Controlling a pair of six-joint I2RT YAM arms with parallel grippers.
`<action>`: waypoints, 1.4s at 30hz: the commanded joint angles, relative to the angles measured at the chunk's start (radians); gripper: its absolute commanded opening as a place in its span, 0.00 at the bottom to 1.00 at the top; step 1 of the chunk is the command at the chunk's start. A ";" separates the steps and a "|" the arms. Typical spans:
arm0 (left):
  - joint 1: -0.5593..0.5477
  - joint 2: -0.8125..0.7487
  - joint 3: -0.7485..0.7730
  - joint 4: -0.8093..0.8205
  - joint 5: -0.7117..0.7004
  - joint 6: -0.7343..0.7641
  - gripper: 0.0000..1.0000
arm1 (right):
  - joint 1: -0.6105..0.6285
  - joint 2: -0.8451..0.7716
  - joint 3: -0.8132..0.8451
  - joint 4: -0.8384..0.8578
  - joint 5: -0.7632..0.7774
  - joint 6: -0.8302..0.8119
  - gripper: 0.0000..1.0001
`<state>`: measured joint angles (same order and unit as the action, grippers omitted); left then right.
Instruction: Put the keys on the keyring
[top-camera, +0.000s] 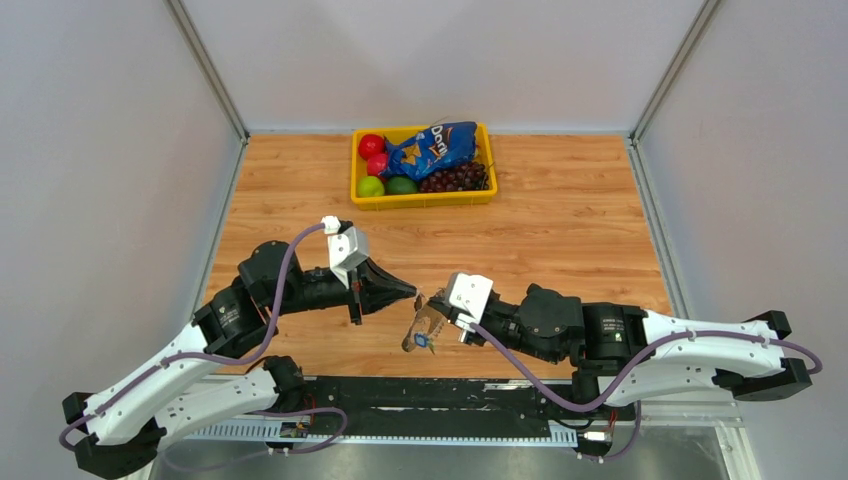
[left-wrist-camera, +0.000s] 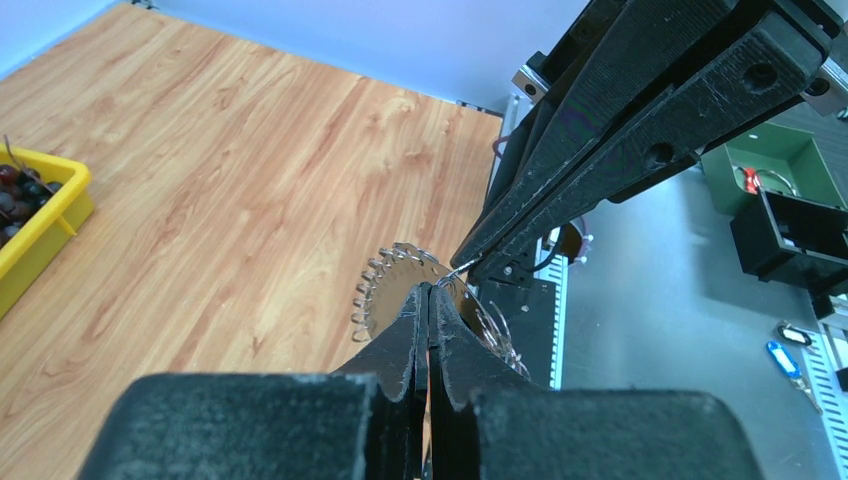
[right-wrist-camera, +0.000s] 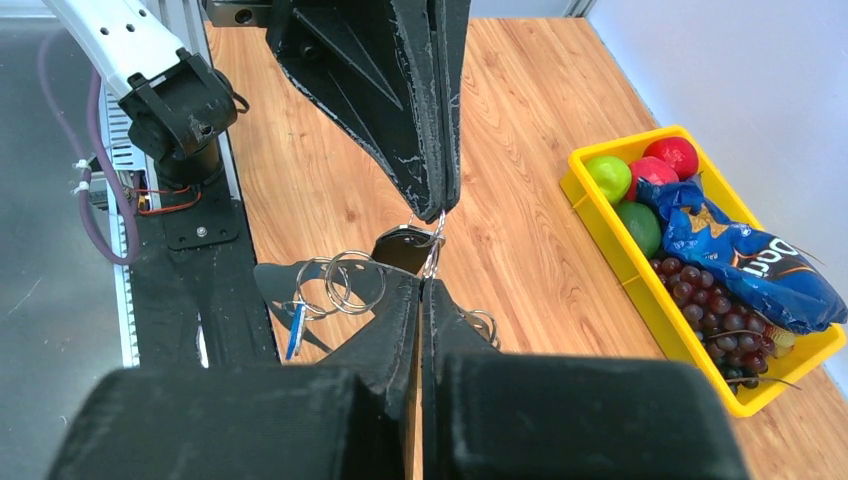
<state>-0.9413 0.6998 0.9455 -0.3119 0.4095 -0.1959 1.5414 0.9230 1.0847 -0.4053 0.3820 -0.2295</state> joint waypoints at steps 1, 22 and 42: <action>0.005 0.002 0.031 0.024 -0.025 -0.010 0.00 | 0.003 -0.027 0.004 0.082 -0.033 -0.007 0.00; 0.004 -0.006 0.032 0.036 -0.007 -0.034 0.00 | 0.003 0.010 0.029 0.085 0.025 0.015 0.00; 0.004 0.001 0.044 0.039 -0.010 -0.037 0.00 | 0.016 0.004 0.019 0.113 0.016 -0.010 0.00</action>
<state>-0.9409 0.6998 0.9474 -0.3061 0.4122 -0.2222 1.5467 0.9302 1.0798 -0.3832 0.4076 -0.2375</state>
